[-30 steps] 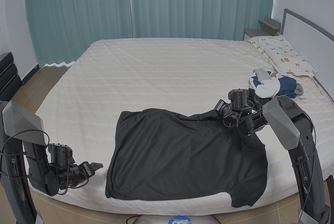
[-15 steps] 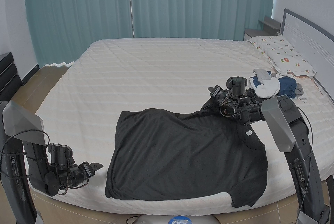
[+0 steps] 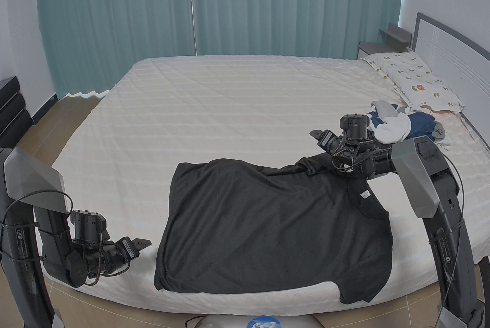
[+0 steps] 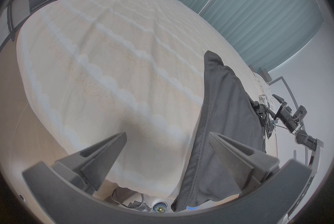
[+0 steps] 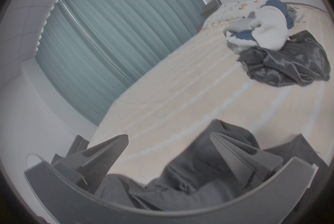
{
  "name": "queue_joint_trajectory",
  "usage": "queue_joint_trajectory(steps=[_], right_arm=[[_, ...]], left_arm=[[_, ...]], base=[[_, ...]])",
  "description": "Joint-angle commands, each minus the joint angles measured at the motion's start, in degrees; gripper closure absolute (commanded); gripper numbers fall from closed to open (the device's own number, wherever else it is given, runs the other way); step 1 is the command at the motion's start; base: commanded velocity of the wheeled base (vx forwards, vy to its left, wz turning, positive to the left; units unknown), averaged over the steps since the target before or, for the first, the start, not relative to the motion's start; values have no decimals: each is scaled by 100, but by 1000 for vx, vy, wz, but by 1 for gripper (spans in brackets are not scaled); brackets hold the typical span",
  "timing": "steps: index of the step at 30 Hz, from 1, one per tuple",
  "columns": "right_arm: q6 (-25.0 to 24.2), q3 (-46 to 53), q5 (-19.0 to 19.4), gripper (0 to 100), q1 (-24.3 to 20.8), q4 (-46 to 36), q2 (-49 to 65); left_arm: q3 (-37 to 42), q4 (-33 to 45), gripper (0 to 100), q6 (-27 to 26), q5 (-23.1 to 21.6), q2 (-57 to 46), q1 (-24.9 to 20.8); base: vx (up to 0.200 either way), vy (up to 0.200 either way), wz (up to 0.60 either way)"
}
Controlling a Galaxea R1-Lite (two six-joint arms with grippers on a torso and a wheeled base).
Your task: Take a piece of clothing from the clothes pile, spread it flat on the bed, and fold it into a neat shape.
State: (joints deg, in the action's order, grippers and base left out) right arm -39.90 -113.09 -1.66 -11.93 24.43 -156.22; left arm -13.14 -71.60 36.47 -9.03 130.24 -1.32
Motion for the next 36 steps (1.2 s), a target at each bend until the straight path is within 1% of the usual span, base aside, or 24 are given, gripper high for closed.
queue_joint_trajectory(steps=[1,2,4,5,8,9,12,18,22,29,36], right_arm=[[26,472,-72,0,156,-334,531],[44,841,-115,0,192,-334,734],[52,1219,-80,0,192,-316,909],[61,1606,-45,0,192,-298,1059],[52,1843,-45,0,148,-334,1094],[35,1843,-45,0,148,-334,1059],[0,1843,-19,0,130,-342,936],[-18,1817,8,0,104,-351,760],[-18,1782,25,0,104,-351,611],[-27,1729,25,0,86,-404,435],[-194,1237,8,0,-116,-307,48]], left_arm=[[-4,-4,0,9,-2,-8,0],[-4,-4,0,18,-2,-8,0],[13,-4,0,0,-11,-8,0],[13,-4,0,-9,-2,1,0],[13,-4,0,-18,-11,-8,0],[13,-4,0,-9,-11,-8,0],[13,-4,0,-9,-2,-8,0],[5,-4,0,18,7,-8,0],[-4,-4,0,9,147,10,-27],[-22,-4,0,9,156,45,-53],[-22,-4,0,9,156,45,-53]], base=[[0,0,0],[0,0,0],[0,0,0],[0,0,0],[0,0,0],[0,0,0],[200,0,0],[0,0,0],[0,0,0],[0,0,0],[0,0,0]])
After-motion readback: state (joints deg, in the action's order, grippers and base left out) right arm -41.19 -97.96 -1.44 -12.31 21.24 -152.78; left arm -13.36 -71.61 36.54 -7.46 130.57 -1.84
